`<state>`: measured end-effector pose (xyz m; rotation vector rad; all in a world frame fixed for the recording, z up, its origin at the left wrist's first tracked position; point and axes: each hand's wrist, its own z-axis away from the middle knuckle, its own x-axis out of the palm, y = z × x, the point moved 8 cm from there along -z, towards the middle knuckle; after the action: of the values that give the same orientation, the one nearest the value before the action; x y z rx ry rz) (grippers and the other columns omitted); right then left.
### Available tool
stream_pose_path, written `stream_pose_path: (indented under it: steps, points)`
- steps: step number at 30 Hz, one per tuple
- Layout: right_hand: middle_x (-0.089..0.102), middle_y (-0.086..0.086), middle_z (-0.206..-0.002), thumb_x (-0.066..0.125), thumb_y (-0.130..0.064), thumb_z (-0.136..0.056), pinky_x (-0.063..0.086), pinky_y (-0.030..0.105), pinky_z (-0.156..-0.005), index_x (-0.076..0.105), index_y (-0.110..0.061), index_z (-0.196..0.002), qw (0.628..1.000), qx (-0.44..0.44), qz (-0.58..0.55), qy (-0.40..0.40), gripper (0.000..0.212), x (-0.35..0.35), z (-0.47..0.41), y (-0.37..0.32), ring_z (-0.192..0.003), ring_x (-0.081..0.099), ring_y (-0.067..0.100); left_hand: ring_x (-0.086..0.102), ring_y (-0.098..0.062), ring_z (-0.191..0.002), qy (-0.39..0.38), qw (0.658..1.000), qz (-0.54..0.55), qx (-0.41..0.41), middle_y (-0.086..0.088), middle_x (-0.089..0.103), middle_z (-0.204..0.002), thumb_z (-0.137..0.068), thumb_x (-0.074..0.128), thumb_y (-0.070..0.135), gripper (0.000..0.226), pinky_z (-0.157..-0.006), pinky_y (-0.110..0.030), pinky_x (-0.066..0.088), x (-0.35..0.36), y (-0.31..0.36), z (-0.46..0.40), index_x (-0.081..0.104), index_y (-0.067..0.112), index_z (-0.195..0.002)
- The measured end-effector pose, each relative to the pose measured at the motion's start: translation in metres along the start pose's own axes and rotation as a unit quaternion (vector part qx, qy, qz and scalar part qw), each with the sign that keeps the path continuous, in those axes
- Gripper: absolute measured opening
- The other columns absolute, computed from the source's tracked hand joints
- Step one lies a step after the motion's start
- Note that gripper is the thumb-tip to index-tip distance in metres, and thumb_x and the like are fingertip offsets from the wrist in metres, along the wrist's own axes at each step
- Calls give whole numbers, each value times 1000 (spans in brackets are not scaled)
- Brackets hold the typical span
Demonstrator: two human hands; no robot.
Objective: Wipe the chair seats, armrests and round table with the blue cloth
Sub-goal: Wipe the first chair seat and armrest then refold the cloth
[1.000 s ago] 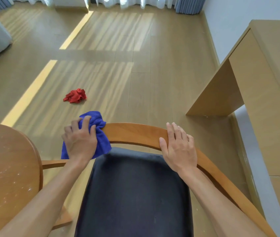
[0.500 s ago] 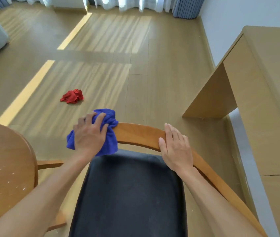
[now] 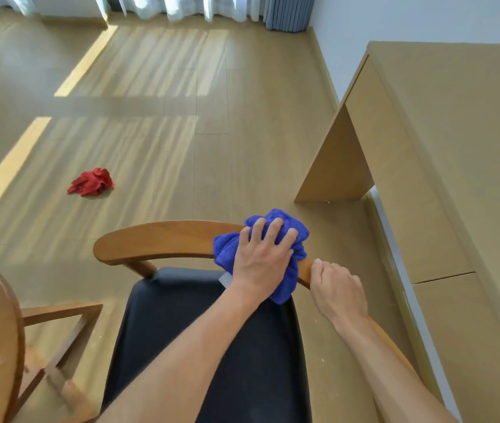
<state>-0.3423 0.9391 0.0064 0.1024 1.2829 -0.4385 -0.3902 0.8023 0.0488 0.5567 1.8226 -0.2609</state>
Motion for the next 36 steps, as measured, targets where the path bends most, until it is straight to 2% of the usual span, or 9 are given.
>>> stream_pose_path:
  steps: [3,5,8,12,16,21,24,31,36]
  points:
    - [58,2,-76,21,-33,-102,49,40,-77,51,-18,-71,997,-15,-79,-14,45,1,-4,1,-76,58,22,62,-35,-98,6,1000,12,26,-10,64,-114,-84,56,30,29,-75,-44,51,-9,-39,4,61,22,-112]
    - [51,-2,-68,24,-33,-102,49,36,-71,47,-21,-65,991,-22,-130,-20,45,-1,-3,4,-68,55,16,59,-39,-99,0,998,4,-65,-15,62,-116,-87,49,30,33,-77,-50,50,-16,-100,15,57,19,-116]
    - [49,-5,-69,27,-33,-101,45,31,-66,46,-23,-66,986,-26,-163,-23,40,-3,-3,3,-68,53,13,52,-47,-97,-33,978,-43,-203,-21,56,-120,-92,60,23,31,-76,-59,45,-26,-178,45,62,10,-120]
    - [50,-7,-68,30,-29,-99,34,25,-55,46,-23,-63,978,-39,-206,-9,39,-6,0,-1,-65,50,11,44,-48,-105,-62,954,-62,-287,-22,50,-127,-93,59,21,33,-81,-61,37,-24,-183,50,58,8,-123]
    - [66,9,-96,26,-33,-95,47,33,-76,64,-4,-96,954,-22,-298,30,48,-11,0,8,-85,58,20,44,-43,-111,-52,971,-29,-231,-17,51,-129,-92,57,24,29,-85,-55,37,-8,-104,17,59,13,-119]
    - [63,2,-126,22,-36,-90,33,17,-93,63,-12,-121,932,4,-359,45,57,-11,2,20,-115,54,13,54,-38,-109,-58,997,22,-37,-9,60,-120,-86,65,27,23,-82,-49,44,7,18,-2,64,19,-107]
    - [61,1,-128,22,-37,-90,30,15,-95,61,-13,-125,941,-1,-335,51,58,-13,12,27,-118,52,11,57,-37,-106,-56,997,40,28,-8,61,-118,-83,68,27,28,-81,-48,47,5,12,-3,66,19,-111]
    - [61,-2,-124,23,-39,-94,32,16,-97,62,-14,-122,946,-38,-318,41,54,-16,43,47,-109,48,3,44,-42,-113,-78,978,-16,-193,-15,51,-130,-94,55,30,35,-88,-55,38,-2,-111,14,56,16,-126]
    - [60,-3,-123,30,-30,-101,32,10,-93,62,-14,-122,934,-39,-352,51,42,-20,50,51,-105,46,-2,40,-40,-117,-77,979,-2,-191,-13,48,-132,-96,51,28,31,-91,-54,36,2,-51,0,56,15,-123]
